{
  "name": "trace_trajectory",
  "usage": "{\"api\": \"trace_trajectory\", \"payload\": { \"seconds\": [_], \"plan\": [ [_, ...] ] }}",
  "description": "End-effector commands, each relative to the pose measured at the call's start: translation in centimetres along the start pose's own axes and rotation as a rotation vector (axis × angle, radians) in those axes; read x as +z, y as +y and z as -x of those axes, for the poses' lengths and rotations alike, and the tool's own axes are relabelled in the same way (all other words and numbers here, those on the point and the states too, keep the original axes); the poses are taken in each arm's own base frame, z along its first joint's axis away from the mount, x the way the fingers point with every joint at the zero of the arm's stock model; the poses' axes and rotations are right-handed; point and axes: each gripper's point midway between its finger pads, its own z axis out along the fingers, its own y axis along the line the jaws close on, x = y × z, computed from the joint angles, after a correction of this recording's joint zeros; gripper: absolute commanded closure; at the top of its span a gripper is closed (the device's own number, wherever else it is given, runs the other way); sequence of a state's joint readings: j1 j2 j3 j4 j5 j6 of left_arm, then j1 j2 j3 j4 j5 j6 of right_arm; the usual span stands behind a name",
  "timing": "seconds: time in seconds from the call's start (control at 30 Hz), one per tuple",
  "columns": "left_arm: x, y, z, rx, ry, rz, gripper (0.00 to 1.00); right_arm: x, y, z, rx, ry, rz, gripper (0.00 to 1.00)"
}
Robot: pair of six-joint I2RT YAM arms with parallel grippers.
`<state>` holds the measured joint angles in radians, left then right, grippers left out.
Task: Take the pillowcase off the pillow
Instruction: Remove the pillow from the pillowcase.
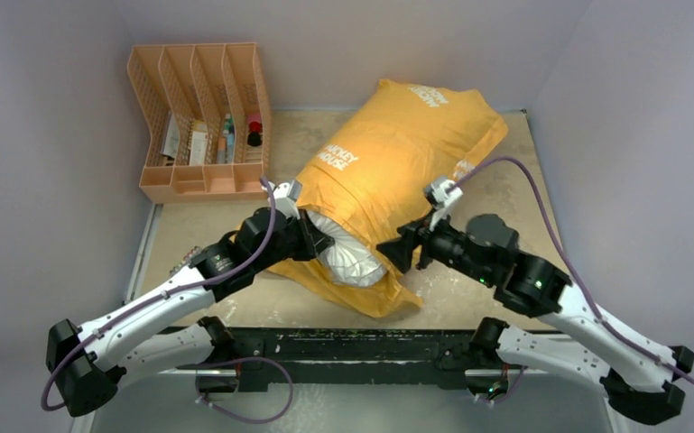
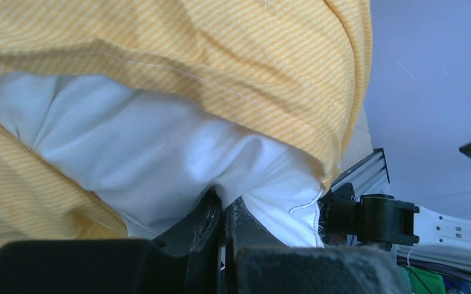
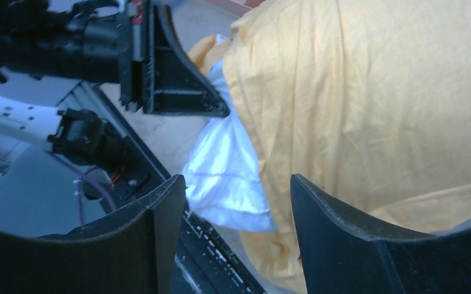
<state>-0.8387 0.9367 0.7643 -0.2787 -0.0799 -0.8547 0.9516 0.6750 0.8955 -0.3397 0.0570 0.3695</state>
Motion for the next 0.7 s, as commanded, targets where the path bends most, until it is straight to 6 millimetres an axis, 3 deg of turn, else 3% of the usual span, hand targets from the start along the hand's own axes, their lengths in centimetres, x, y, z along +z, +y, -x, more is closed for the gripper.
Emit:
{"api": "trace_trajectory", "payload": {
  "seconds": [0.0,0.23,0.37,0.43,0.57,0.67],
  "plan": [
    [-0.5,1.4,0.3,-0.01,-0.043,0.043,1.0,3.7,-2.3,1.0,-0.098,0.084,-0.17,0.34],
    [-1.1,1.5,0.6,-0.02,-0.071,0.032,1.0,8.2,-3.8,-2.0,-0.141,0.291,-0.267,0.37],
    [-1.1,1.7,0.4,-0.005,-0.059,0.043,1.0,8.3,-5.0,-4.3,-0.124,0.351,-0.32,0.41],
    [-1.0,1.6,0.3,0.004,-0.052,0.036,1.0,8.3,-5.7,-3.7,-0.112,0.311,-0.37,0.44],
    [-0.5,1.6,-0.1,-0.003,-0.052,0.017,1.0,8.6,-4.8,-4.8,-0.092,0.331,-0.307,0.76],
    [-0.7,1.2,-0.1,-0.001,-0.05,-0.007,1.0,7.2,-9.1,-6.4,-0.087,0.379,-0.566,1.0]
  ]
}}
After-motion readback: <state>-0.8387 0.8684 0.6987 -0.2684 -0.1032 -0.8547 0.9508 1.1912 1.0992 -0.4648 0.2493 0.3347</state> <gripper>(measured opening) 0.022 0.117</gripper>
